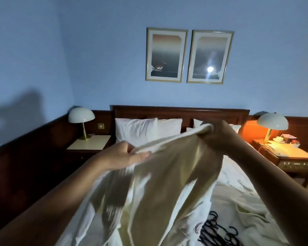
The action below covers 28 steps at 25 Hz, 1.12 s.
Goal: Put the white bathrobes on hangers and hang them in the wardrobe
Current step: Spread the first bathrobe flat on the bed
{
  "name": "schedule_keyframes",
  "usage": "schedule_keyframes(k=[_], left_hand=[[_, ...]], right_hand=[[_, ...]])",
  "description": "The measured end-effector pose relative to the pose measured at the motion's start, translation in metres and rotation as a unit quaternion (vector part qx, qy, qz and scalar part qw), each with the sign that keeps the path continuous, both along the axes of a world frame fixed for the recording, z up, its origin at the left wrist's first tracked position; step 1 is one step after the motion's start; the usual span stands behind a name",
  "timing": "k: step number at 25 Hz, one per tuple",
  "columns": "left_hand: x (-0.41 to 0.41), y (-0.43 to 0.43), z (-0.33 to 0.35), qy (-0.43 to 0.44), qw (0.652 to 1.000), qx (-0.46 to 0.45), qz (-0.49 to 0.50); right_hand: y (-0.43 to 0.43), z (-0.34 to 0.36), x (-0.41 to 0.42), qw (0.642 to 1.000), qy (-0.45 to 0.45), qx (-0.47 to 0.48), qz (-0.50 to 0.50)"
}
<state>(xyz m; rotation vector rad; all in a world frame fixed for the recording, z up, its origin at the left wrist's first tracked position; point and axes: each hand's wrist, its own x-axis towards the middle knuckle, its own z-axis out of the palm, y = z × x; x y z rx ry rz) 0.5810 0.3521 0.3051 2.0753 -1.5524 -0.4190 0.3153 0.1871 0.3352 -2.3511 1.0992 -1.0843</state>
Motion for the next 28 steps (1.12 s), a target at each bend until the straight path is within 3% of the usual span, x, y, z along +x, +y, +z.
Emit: schedule_keyframes(k=[1, 3, 5, 6, 7, 8, 10, 12, 14, 16, 17, 19, 20, 23, 24, 25, 26, 27, 28], left_hand=[[0.006, 0.006, -0.037, 0.016, 0.998, 0.061, -0.019], [0.021, 0.02, -0.091, 0.058, 0.992, 0.099, -0.055], [0.039, 0.039, -0.11, 0.208, 0.972, 0.071, -0.082], [0.047, 0.047, -0.116, 0.313, 0.944, 0.043, -0.099], [0.052, 0.054, -0.124, 0.361, 0.925, 0.02, -0.115], [0.056, 0.059, -0.134, 0.348, 0.931, 0.012, -0.114], [0.055, 0.068, -0.158, 0.161, 0.984, 0.025, -0.074], [0.051, 0.078, -0.172, -0.03, 0.995, -0.091, -0.029], [0.056, 0.09, -0.18, -0.081, 0.954, -0.288, -0.007], [0.075, 0.092, -0.186, -0.061, 0.948, -0.311, 0.034], [0.086, 0.089, -0.192, -0.043, 0.964, -0.256, 0.059], [0.101, 0.084, -0.208, -0.019, 0.991, -0.103, 0.082], [0.104, 0.079, -0.213, -0.014, 0.992, -0.098, 0.079], [0.12, 0.072, -0.181, 0.025, 0.961, -0.257, 0.096], [0.128, 0.073, -0.169, 0.049, 0.961, -0.26, 0.074], [0.137, 0.073, -0.164, 0.082, 0.973, -0.213, 0.024], [0.145, 0.074, -0.163, 0.109, 0.987, -0.107, -0.04], [0.149, 0.075, -0.164, 0.076, 0.992, -0.008, -0.096], [0.149, 0.078, -0.169, 0.011, 0.988, 0.025, -0.149]], right_hand=[[-0.002, -0.031, 0.0, 0.997, 0.042, 0.053, 0.028], [0.004, -0.082, -0.004, 0.967, 0.101, 0.217, 0.089], [0.006, -0.112, -0.012, 0.874, 0.095, 0.444, 0.173], [0.006, -0.123, -0.013, 0.834, 0.113, 0.502, 0.199], [0.005, -0.137, -0.012, 0.828, 0.158, 0.495, 0.209], [0.007, -0.15, -0.008, 0.857, 0.24, 0.41, 0.198], [0.014, -0.182, 0.009, 0.908, 0.375, 0.147, 0.118], [0.029, -0.201, 0.017, 0.954, 0.287, 0.023, 0.084], [0.04, -0.199, 0.018, 0.989, 0.078, -0.036, 0.119], [0.052, -0.181, 0.032, 0.992, -0.06, 0.01, 0.114], [0.054, -0.18, 0.042, 0.989, -0.079, 0.09, 0.09], [0.056, -0.19, 0.062, 0.978, -0.009, 0.206, 0.042], [0.057, -0.195, 0.07, 0.979, 0.028, 0.201, 0.027], [0.068, -0.188, 0.078, 0.991, -0.002, 0.134, -0.032], [0.068, -0.182, 0.074, 0.993, 0.028, 0.112, -0.023], [0.069, -0.179, 0.066, 0.991, 0.101, 0.091, 0.002], [0.069, -0.179, 0.055, 0.978, 0.19, 0.082, 0.012], [0.068, -0.181, 0.044, 0.966, 0.245, 0.083, -0.013], [0.066, -0.183, 0.034, 0.966, 0.235, 0.084, -0.067]])
